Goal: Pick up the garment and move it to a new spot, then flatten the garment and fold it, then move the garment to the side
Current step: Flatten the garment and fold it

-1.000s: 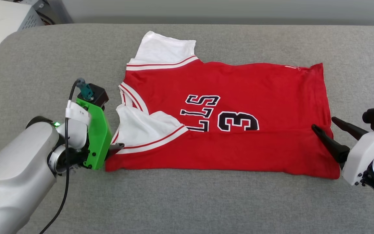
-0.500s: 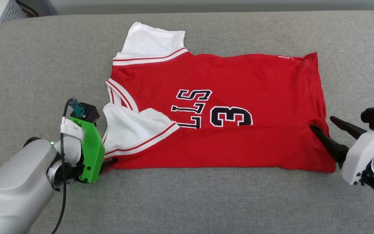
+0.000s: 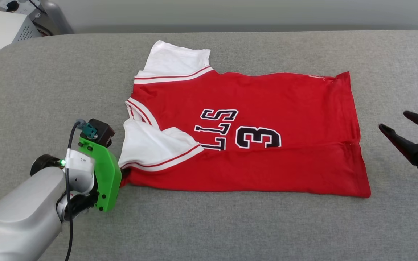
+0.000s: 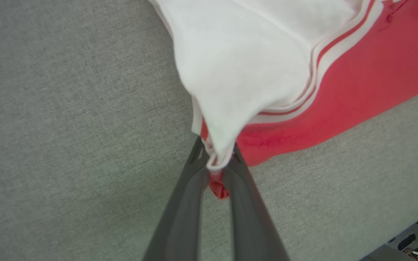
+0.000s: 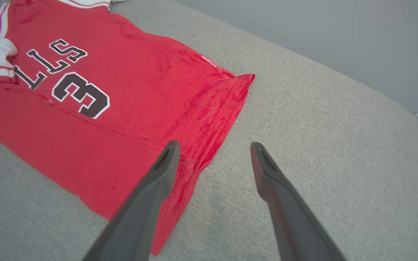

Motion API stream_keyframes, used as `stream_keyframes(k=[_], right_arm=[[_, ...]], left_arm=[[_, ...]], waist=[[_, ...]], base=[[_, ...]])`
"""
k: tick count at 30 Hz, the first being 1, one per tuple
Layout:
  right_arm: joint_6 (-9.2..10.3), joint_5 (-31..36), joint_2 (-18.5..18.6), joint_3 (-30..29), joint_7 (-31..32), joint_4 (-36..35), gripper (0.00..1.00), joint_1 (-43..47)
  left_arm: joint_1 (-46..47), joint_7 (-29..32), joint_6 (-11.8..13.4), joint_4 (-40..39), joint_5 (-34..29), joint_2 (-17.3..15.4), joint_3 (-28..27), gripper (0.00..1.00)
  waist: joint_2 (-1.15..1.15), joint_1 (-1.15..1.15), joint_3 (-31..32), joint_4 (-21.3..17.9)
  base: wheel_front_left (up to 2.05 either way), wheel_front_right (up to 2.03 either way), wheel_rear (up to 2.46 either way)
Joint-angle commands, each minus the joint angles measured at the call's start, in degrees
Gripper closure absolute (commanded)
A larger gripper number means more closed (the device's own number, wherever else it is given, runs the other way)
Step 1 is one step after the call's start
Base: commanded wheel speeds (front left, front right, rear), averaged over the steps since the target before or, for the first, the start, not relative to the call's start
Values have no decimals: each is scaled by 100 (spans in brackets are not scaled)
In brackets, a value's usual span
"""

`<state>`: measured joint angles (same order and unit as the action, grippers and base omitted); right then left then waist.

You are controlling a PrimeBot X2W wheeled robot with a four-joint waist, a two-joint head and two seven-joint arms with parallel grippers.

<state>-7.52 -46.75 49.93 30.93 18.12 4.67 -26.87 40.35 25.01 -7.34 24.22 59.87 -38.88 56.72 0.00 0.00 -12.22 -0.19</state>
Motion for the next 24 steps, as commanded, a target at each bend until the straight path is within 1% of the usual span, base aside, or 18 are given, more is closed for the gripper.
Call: stream_keyframes(k=[1, 5, 8, 10, 16, 19, 24], right_arm=[[3, -97, 70, 24, 280, -34, 0, -52], [3, -357, 168, 125, 991, -3, 0, 45], [3, -527, 66, 179, 1350, 138, 0, 151], [3, -530, -19, 226, 1488, 254, 0, 212], [3, -374, -460, 401, 1527, 826, 0, 344], [3, -395, -774, 552, 1457, 1199, 0, 408], [3, -464, -1006, 899, 1365, 1500, 0, 455]], left_arm=[[-62, -89, -14, -89, -45, -73, -10, 100], [-57, -196, 13, -312, -127, -127, -12, 100], [-45, -223, 92, -463, -189, -130, -3, 100], [-23, -235, 143, -553, -238, -124, 6, 100], [30, -251, 243, -728, -313, -122, 9, 100], [8, -274, 279, -769, -303, -123, 2, 100], [-49, -321, 312, -764, -300, -93, 20, 100]], waist=[[0, 0, 17, 24], [0, 0, -9, 64], [0, 0, -70, 96], [0, 0, -128, 130], [0, 0, -303, 191], [0, 0, -366, 189], [0, 0, -380, 181]], base=[[0, 0, 0], [0, 0, 0], [0, 0, 0], [0, 0, 0], [0, 0, 0], [0, 0, 0], [0, 0, 0]])
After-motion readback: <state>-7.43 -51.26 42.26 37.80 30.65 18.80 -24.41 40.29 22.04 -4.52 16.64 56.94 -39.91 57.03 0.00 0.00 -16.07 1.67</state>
